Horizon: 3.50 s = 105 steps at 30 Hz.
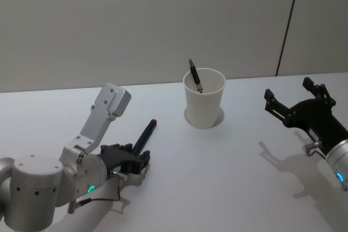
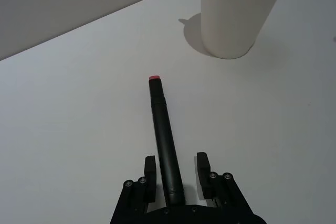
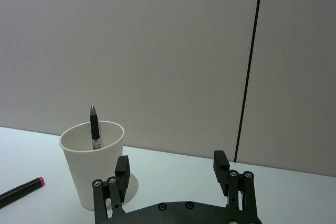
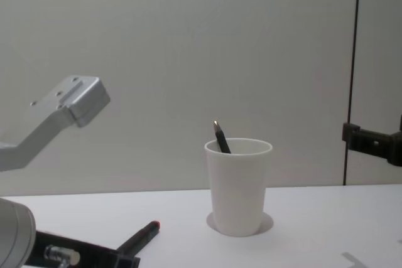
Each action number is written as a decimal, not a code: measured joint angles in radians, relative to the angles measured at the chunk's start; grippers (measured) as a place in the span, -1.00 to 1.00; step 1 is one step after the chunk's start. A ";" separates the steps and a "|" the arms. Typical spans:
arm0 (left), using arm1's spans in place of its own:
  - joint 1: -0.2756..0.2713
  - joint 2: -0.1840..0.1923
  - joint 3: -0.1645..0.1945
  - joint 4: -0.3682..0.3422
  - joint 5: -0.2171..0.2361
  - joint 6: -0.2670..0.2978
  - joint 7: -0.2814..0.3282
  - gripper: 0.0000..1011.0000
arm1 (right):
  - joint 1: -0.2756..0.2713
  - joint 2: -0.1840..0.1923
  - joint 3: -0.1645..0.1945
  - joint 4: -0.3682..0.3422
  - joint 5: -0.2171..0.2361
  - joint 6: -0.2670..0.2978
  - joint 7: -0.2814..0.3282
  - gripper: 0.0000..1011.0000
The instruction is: Place the pen into the pen holder.
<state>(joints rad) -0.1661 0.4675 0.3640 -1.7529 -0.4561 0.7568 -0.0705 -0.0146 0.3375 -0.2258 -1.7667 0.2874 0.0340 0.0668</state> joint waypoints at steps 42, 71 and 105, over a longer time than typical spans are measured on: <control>0.039 0.033 -0.017 -0.050 0.020 -0.128 0.025 -0.63 | 0.000 0.000 0.000 0.000 0.000 0.000 0.000 0.98; 0.116 0.178 -0.104 -0.190 -0.066 -0.447 -0.129 -0.63 | 0.000 0.000 0.000 0.000 0.000 0.000 0.000 0.98; -0.029 0.014 -0.026 -0.039 -0.109 -0.580 -0.494 -0.63 | 0.000 0.000 0.000 0.000 0.000 0.000 0.000 0.98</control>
<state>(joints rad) -0.1947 0.4818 0.3381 -1.7917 -0.5648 0.1763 -0.5645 -0.0146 0.3375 -0.2258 -1.7668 0.2874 0.0340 0.0668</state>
